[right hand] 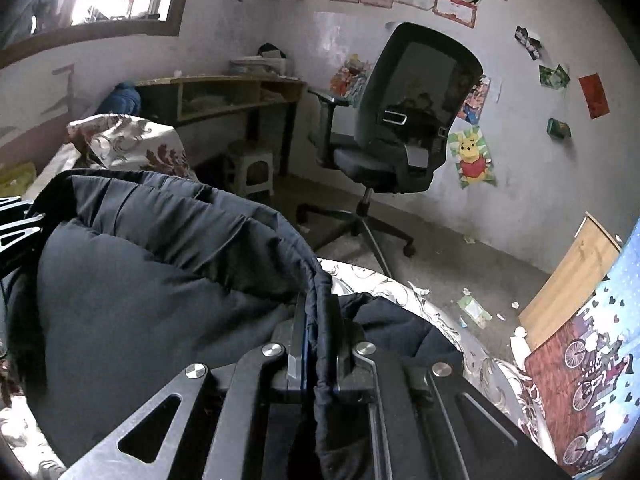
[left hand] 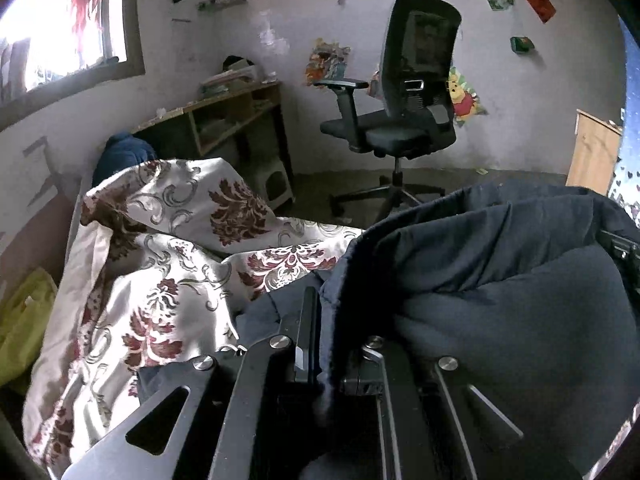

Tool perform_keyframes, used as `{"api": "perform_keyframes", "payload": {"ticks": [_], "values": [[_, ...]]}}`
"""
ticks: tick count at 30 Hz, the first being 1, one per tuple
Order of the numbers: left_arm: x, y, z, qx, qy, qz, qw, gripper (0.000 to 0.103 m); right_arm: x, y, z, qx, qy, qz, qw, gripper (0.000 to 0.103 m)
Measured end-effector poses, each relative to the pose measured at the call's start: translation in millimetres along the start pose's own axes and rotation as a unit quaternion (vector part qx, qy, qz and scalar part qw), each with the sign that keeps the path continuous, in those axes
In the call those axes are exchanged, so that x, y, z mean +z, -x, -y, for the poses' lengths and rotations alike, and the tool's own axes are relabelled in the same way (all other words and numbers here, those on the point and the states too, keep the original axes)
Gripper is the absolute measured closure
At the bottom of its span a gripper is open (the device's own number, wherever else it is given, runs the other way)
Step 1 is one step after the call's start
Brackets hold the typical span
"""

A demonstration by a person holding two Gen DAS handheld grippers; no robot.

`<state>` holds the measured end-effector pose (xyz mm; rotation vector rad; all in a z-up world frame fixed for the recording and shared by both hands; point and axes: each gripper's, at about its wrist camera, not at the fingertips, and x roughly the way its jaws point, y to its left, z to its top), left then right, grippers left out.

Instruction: Fold large clothes

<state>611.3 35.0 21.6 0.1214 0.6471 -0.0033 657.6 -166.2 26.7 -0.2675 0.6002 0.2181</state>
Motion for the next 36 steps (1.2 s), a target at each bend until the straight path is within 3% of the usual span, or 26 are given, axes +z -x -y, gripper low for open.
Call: {"api": "perform_keyframes", "payload": {"ticks": [6, 12, 15, 17, 18, 19, 21, 23, 24, 28, 31, 36], "values": [[-0.9, -36.8, 0.4, -0.002, 0.028, -0.014, 0.9995, 0.097, -2.5, -33.0, 9.1, 0.01, -0.027, -0.01, 1.0, 0.095], [-1.9, -56.7, 0.8, -0.006, 0.015, -0.029, 0.9995, 0.097, -7.7, -64.1, 17.3, 0.031, -0.053, -0.03, 0.998, 0.09], [-3.0, -60.8, -2.7, -0.014, 0.02, -0.038, 0.999, 0.097, -5.9, -68.9, 26.5, 0.062, -0.076, -0.04, 0.994, 0.089], [-4.0, -55.5, -7.0, -0.022, 0.022, -0.035, 0.9989, 0.093, -5.5, -64.6, 34.2, 0.077, -0.089, -0.037, 0.992, 0.079], [-4.2, -53.4, -7.5, -0.026, 0.022, -0.033, 0.9989, 0.092, -5.2, -58.8, 39.2, 0.079, -0.093, -0.028, 0.992, 0.063], [-4.6, -50.2, -9.0, -0.029, 0.021, -0.031, 0.9989, 0.089, -4.9, -51.9, 44.1, 0.077, -0.098, -0.015, 0.992, 0.046], [-5.7, -41.5, -10.6, -0.028, 0.022, -0.021, 0.9991, 0.074, -3.5, -34.7, 52.6, 0.073, -0.115, 0.014, 0.991, 0.037], [-7.8, -28.0, -13.8, -0.024, 0.03, 0.001, 0.9993, 0.035, -2.3, -19.5, 59.3, 0.077, -0.127, 0.028, 0.989, 0.036], [-9.4, -18.4, -16.4, -0.021, 0.036, 0.018, 0.999, 0.03, -2.5, -11.4, 61.3, 0.076, -0.127, 0.036, 0.988, 0.03], [-12.6, 4.0, -19.3, -0.036, 0.035, 0.041, 0.9979, 0.029, -5.6, 19.5, 59.9, 0.076, -0.108, 0.069, 0.989, 0.016], [-16.0, 15.5, -18.9, -0.042, 0.024, 0.051, 0.9975, 0.028, -10.5, 36.8, 53.7, 0.083, -0.093, 0.079, 0.989, 0.012], [-31.6, 34.5, -17.2, -0.061, 0.006, 0.063, 0.9961, 0.028, -21.6, 43.2, 37.4, 0.117, -0.075, 0.055, 0.989, 0.011]]}}
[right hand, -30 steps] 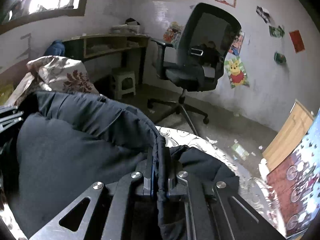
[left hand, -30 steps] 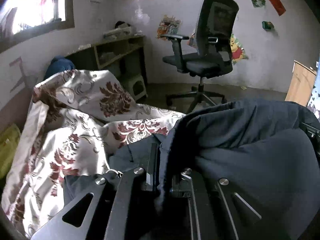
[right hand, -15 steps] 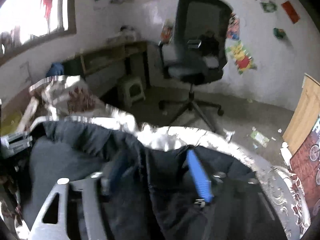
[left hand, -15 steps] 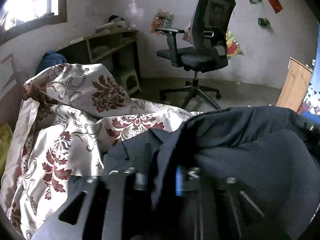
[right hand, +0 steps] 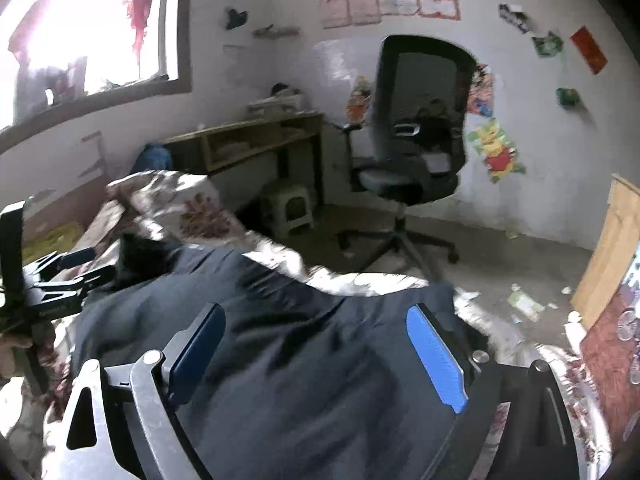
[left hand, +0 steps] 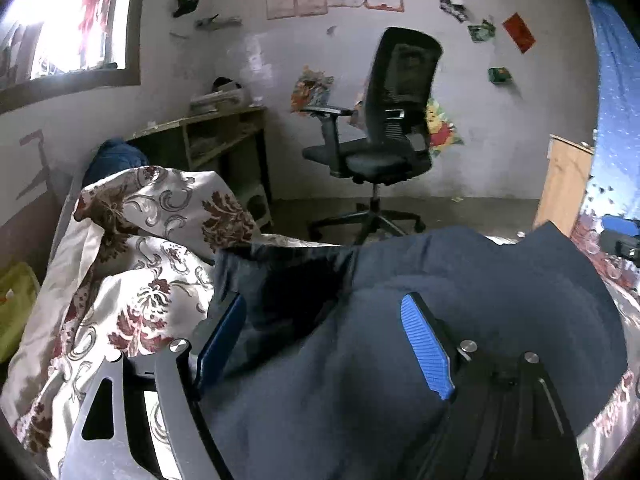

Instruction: Fold large clothes

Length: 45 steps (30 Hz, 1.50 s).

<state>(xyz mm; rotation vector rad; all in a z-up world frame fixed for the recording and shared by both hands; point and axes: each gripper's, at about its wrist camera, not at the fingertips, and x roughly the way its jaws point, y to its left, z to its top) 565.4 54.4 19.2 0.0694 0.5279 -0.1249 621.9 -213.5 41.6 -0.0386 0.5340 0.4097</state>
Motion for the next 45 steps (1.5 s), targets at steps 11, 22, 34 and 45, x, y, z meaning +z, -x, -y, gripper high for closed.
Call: {"api": "perform_keyframes", "payload": {"ticks": [11, 22, 34, 45], "values": [[-13.6, -43.5, 4.4, -0.109, 0.043, -0.081, 0.9898, 0.02, -31.6, -66.3, -18.1, 0.04, -0.012, -0.106, 0.993, 0.011], [-9.2, -95.5, 8.5, -0.075, 0.029, -0.103, 0.9915, 0.015, -26.9, -115.9, -2.9, 0.017, -0.031, -0.13, 0.991, 0.011], [-27.8, -126.7, 7.9, -0.058, 0.013, -0.096, 0.9936, 0.007, -40.1, -156.6, 18.7, 0.038, -0.063, -0.162, 0.984, 0.005], [-33.9, -137.1, 13.4, -0.052, 0.0, -0.077, 0.9957, 0.002, -50.9, -168.4, 17.4, 0.038, -0.058, -0.163, 0.984, 0.0]]}}
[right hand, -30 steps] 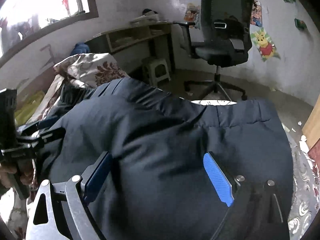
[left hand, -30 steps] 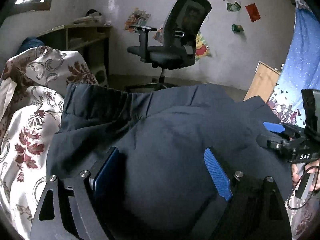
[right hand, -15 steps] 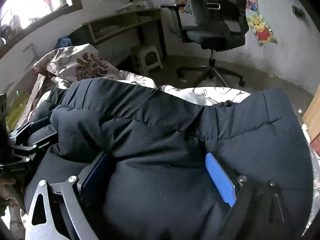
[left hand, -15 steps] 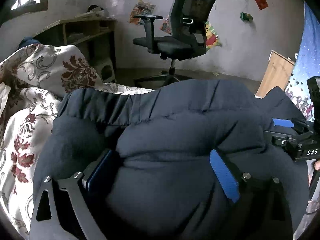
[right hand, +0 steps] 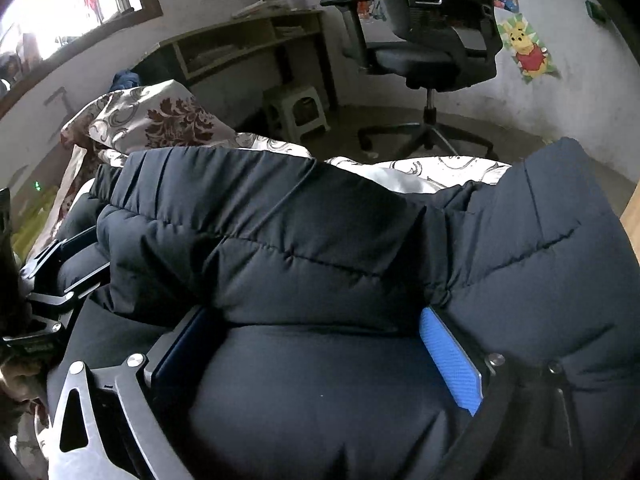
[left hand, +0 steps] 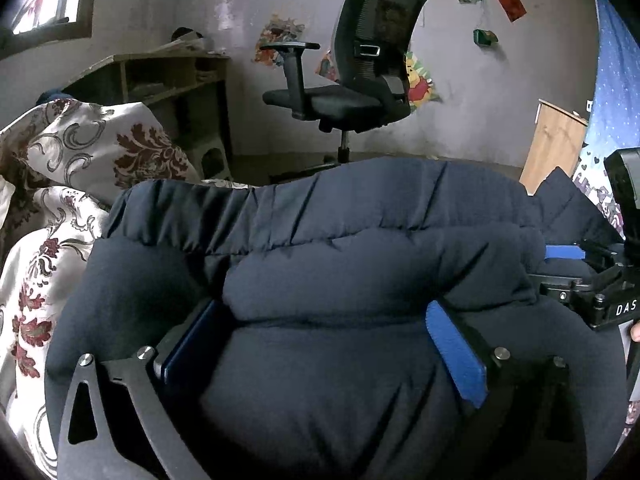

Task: Fold large clothes
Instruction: 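Press both open tools on the folded jacket and pull back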

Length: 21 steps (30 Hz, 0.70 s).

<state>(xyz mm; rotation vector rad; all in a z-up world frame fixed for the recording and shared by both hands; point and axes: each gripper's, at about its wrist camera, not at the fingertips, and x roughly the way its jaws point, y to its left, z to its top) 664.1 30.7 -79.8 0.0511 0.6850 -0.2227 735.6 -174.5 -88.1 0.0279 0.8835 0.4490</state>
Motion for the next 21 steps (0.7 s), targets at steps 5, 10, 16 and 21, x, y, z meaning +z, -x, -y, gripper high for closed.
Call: {"api": "perform_keyframes", "payload": {"ticks": [5, 10, 16, 21], "values": [[-4.0, 4.8, 0.7, 0.0, 0.004, 0.012, 0.9999, 0.002, -3.7, 1.9, -0.2, 0.001, 0.0, 0.007, 1.0, 0.0], [-7.6, 18.8, 0.1, -0.004, 0.014, 0.022, 0.9996, 0.002, -14.0, 11.9, -0.9, 0.003, -0.001, 0.04, 0.999, 0.0], [-5.3, 39.0, -7.8, 0.021, 0.039, 0.019, 0.9988, 0.002, -19.6, 32.5, 1.0, 0.007, -0.009, 0.065, 0.998, 0.0], [-5.5, 51.8, -7.8, 0.041, 0.023, 0.015, 0.9987, 0.002, -27.0, 52.4, -2.3, -0.018, -0.018, 0.088, 0.996, 0.0]]}}
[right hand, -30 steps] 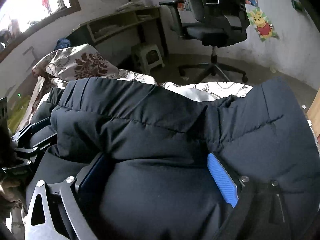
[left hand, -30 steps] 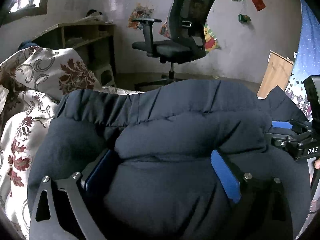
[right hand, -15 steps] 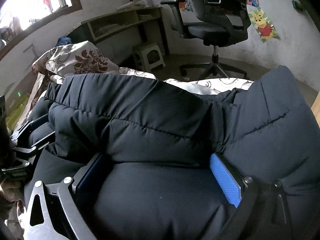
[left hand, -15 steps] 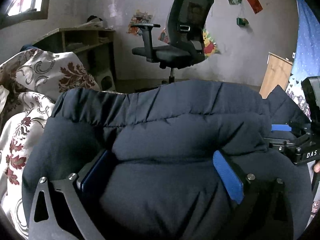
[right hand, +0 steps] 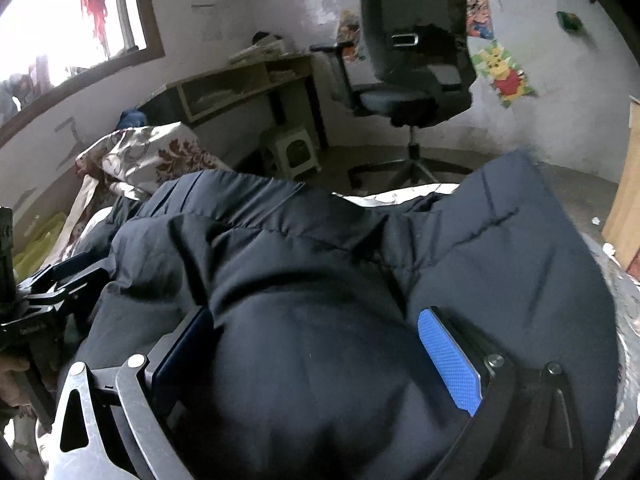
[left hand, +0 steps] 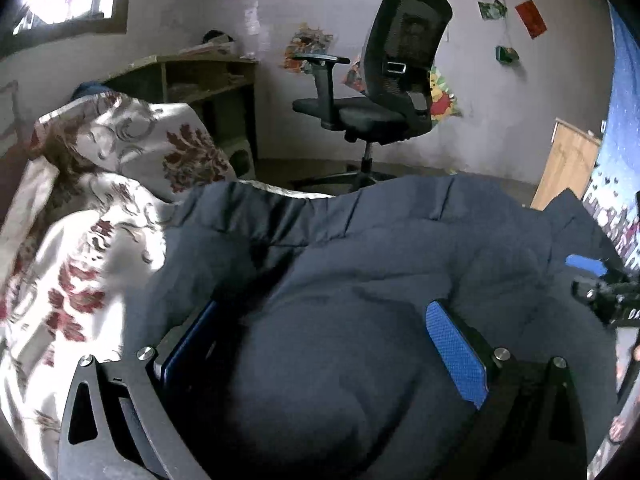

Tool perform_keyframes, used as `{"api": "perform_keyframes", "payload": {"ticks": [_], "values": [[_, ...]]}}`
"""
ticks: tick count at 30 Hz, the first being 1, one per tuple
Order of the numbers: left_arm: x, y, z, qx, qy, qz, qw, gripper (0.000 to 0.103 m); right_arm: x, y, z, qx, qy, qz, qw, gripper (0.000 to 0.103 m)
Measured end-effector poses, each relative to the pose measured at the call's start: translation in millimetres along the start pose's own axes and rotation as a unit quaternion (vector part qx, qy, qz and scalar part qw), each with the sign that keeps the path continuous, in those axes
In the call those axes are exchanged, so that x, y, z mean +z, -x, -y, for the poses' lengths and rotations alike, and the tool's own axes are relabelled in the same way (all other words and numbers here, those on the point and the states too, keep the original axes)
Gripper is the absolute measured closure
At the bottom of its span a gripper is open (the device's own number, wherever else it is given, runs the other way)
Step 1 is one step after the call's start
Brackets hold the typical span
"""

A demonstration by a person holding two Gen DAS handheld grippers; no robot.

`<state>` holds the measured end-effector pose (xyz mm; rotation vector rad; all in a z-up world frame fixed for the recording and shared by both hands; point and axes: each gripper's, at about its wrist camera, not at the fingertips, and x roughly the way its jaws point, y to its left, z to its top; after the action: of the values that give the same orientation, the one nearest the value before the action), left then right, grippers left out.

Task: Fold large clothes
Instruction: 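Press both open tools on the folded jacket and pull back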

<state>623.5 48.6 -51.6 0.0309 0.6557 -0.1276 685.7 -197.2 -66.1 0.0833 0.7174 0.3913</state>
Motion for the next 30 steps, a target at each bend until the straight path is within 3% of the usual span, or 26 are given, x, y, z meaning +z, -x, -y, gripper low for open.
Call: {"api": "perform_keyframes", "payload": {"ticks": [5, 17, 21, 26, 30], "values": [[1.4, 12.1, 1.3, 0.018, -0.012, 0.004, 0.9998, 0.002, -2.7, 19.8, -3.7, -0.028, 0.004, 0.013, 1.0, 0.0], [-6.9, 25.0, -31.0, 0.047, 0.016, -0.017, 0.9986, 0.002, -3.5, 58.3, 6.0, -0.062, 0.038, 0.02, 0.997, 0.0], [-14.1, 30.3, -54.2, 0.082, 0.056, -0.038, 0.9944, 0.002, -4.9, 68.4, 19.9, -0.072, 0.029, 0.02, 0.997, 0.0], [-21.6, 37.5, -86.4, 0.063, 0.111, -0.054, 0.9903, 0.002, -6.3, 81.2, 46.9, -0.075, -0.003, 0.023, 0.997, 0.0], [-25.5, 38.8, -100.7, 0.017, 0.098, -0.063, 0.993, 0.002, -3.3, 80.7, 72.0, -0.065, -0.028, 0.008, 0.998, 0.0]]}}
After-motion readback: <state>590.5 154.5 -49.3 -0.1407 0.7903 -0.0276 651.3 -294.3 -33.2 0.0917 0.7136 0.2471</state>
